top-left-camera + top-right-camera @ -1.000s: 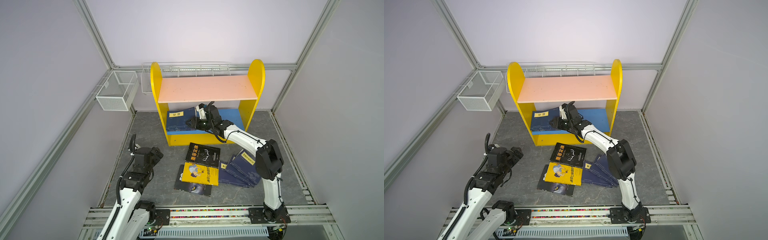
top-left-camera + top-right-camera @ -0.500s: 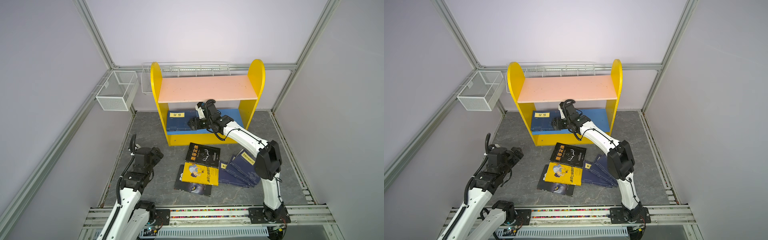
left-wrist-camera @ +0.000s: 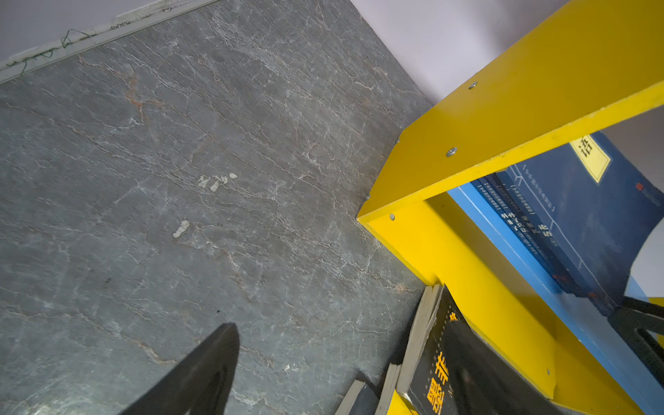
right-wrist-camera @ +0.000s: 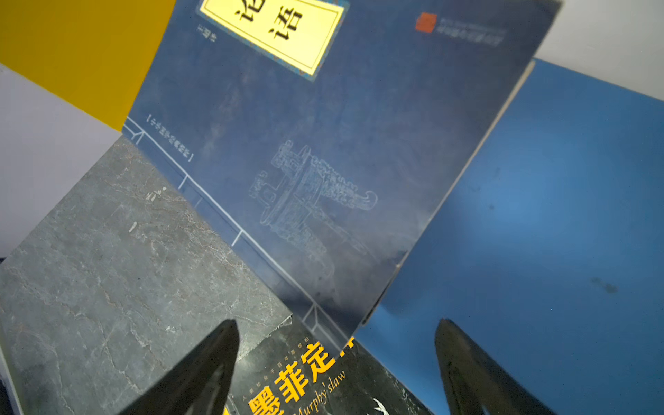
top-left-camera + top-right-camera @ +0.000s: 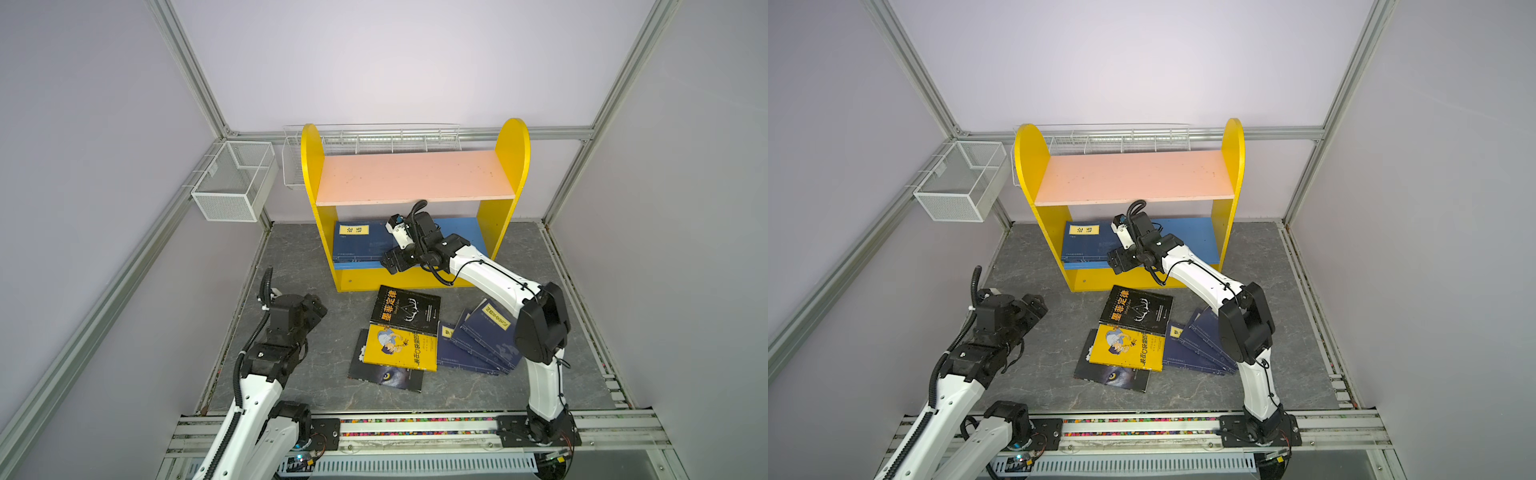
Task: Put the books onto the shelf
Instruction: 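Press the book flat onto the shelf books with the right gripper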
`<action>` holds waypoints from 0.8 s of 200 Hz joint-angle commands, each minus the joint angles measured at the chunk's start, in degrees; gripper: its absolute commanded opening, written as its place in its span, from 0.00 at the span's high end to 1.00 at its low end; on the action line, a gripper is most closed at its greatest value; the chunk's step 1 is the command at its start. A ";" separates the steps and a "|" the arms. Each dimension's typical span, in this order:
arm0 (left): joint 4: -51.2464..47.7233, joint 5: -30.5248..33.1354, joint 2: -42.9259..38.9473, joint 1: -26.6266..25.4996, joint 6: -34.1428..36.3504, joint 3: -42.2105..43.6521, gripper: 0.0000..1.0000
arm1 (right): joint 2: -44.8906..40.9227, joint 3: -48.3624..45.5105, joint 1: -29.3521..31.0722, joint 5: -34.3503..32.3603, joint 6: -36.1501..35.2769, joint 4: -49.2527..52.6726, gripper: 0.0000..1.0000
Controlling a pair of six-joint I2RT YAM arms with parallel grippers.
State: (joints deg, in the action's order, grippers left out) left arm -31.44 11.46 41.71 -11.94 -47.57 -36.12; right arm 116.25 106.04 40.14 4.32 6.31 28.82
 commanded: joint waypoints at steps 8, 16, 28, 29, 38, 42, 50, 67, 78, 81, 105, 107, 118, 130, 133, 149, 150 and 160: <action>0.33 -0.16 0.21 0.39 -0.40 0.35 0.11 | -0.01 -0.92 0.95 -0.80 -4.98 1.50 0.13; 0.31 -0.25 0.33 0.36 -0.46 0.35 0.11 | 0.50 -0.83 1.04 -1.22 -5.06 1.27 0.14; 0.33 -0.21 0.30 0.34 -0.44 0.26 0.11 | 1.35 -0.45 1.04 -1.78 -5.23 0.89 0.15; 0.28 -0.21 0.30 0.34 -0.47 0.26 0.11 | 1.40 -0.42 1.06 -1.90 -5.24 0.85 0.15; 0.16 -0.13 0.31 0.35 -0.46 0.22 0.11 | 2.06 0.06 1.15 -2.33 -5.47 0.72 0.16; 0.09 -0.04 0.30 0.37 -0.45 0.17 0.11 | 2.33 0.27 1.15 -2.45 -5.58 0.71 0.16; -0.11 0.12 0.30 0.34 -0.44 0.13 0.11 | 3.02 0.84 1.14 -2.67 -5.68 0.75 0.17; -0.42 0.22 0.04 0.34 -0.35 0.16 0.11 | 4.32 1.87 1.17 -2.98 -5.86 0.82 0.18; -0.59 0.48 -0.01 0.35 -0.34 0.17 0.11 | 5.07 2.39 1.24 -3.43 -5.81 0.71 0.18; -0.59 0.43 -0.01 0.39 -0.34 0.17 0.11 | 5.31 2.54 1.23 -3.54 -5.84 0.71 0.18; -0.64 0.48 -0.05 0.35 -0.25 0.08 0.11 | 6.85 4.00 1.19 -3.73 -5.78 0.80 0.20; -0.64 0.44 -0.03 0.34 -0.29 0.08 0.11 | 6.97 4.11 1.22 -3.60 -5.78 0.80 0.20; -0.64 0.48 0.05 0.34 -0.25 0.08 0.11 | 7.40 4.63 1.20 -3.51 -5.61 0.76 0.21; -0.64 0.24 0.08 0.34 -0.32 0.17 0.11 | 7.83 5.16 1.17 -2.97 -5.60 0.73 0.21; -0.64 0.30 0.12 0.34 -0.28 0.17 0.11 | 7.92 5.29 1.21 -2.94 -5.61 0.75 0.22; -0.50 0.12 0.21 0.34 -0.26 0.17 0.11 | 8.41 6.05 1.21 -2.63 -5.49 0.75 0.23; -0.48 0.13 0.21 0.39 -0.25 0.17 0.11 | 8.49 6.08 1.19 -2.60 -5.46 0.73 0.23; -0.42 -0.04 0.34 0.35 -0.27 0.18 0.11 | 8.72 6.51 1.21 -2.42 -5.43 0.80 0.23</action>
State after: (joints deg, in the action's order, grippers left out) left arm -31.57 11.51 42.02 -11.94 -47.55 -36.12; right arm 122.80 111.02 41.85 1.02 1.50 28.56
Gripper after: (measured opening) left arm 0.889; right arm 0.774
